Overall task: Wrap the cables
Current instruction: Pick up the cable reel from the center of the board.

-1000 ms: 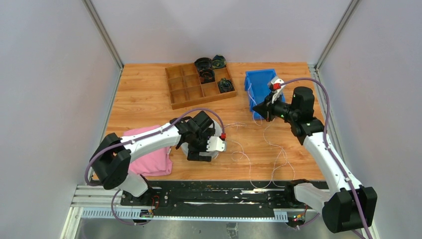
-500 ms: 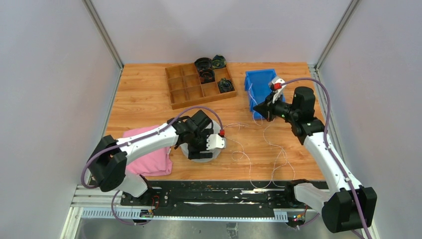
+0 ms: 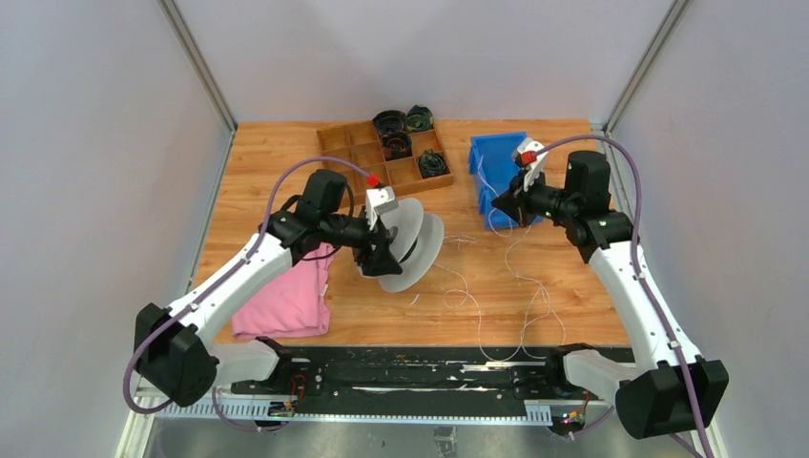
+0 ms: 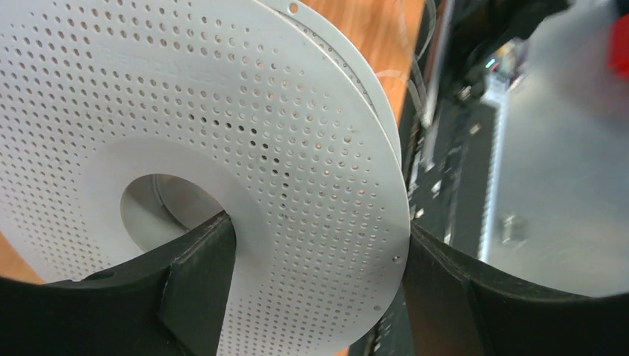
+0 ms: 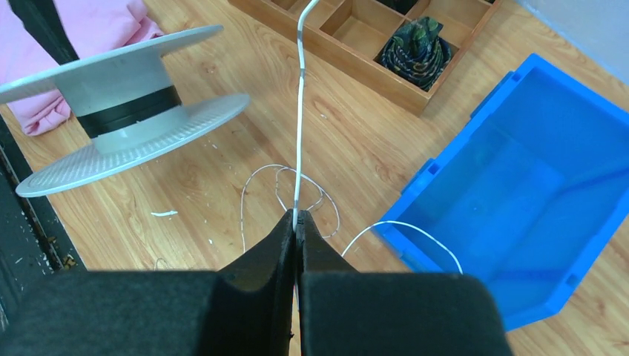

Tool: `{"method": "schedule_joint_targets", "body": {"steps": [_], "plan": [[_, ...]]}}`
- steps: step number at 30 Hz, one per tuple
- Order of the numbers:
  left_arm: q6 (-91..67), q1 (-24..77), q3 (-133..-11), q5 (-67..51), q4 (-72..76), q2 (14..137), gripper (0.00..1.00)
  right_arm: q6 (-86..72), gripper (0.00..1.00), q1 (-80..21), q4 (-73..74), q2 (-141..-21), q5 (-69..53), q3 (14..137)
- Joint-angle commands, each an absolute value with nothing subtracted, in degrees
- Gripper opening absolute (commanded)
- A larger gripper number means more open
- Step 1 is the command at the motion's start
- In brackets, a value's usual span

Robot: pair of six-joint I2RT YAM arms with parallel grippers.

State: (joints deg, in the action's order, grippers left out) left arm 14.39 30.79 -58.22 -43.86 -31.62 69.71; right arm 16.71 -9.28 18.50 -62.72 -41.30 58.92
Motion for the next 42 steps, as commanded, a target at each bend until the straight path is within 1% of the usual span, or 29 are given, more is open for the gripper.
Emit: {"method": "schedule_joint_targets", "body": {"steps": [1,2,6,17,22,26,31,35,42], "plan": [[-12.4,28.1,-53.7,-59.1,-6.2,71.1,0.15,21.4,0.01,-9.0,26.9,-63.6,-41.8,64.0],[-20.7,27.2,-51.8,-59.3,-0.5,71.2,0.12,21.9,0.01,-9.3,28.2,-63.9,-41.8,64.9],[-38.5,25.0,-44.9,-58.5,18.5,71.4,0.09,24.0,0.01,-10.2,32.4,-65.0,-41.4,68.0],[-55.4,22.3,-35.1,-55.6,39.2,76.2,0.09,25.5,0.01,-13.1,34.9,-68.5,-40.0,69.8],[-56.2,22.1,-34.5,-56.5,39.5,78.7,0.10,27.4,0.01,-16.1,36.1,-70.2,-38.9,71.1],[-56.4,22.0,-34.6,-57.5,39.5,80.4,0.14,30.0,0.01,-18.6,38.0,-72.8,-36.9,72.9],[-56.1,21.6,-34.6,-58.3,38.7,81.4,0.21,30.6,0.01,-19.8,38.1,-74.5,-37.2,74.1],[-55.5,20.8,-34.5,-58.6,37.4,82.7,0.23,30.5,0.01,-20.4,38.0,-75.0,-37.9,74.5],[-54.2,20.3,-35.3,-59.4,35.1,83.7,0.40,30.1,0.01,-20.8,37.4,-74.8,-38.2,73.7]]}}
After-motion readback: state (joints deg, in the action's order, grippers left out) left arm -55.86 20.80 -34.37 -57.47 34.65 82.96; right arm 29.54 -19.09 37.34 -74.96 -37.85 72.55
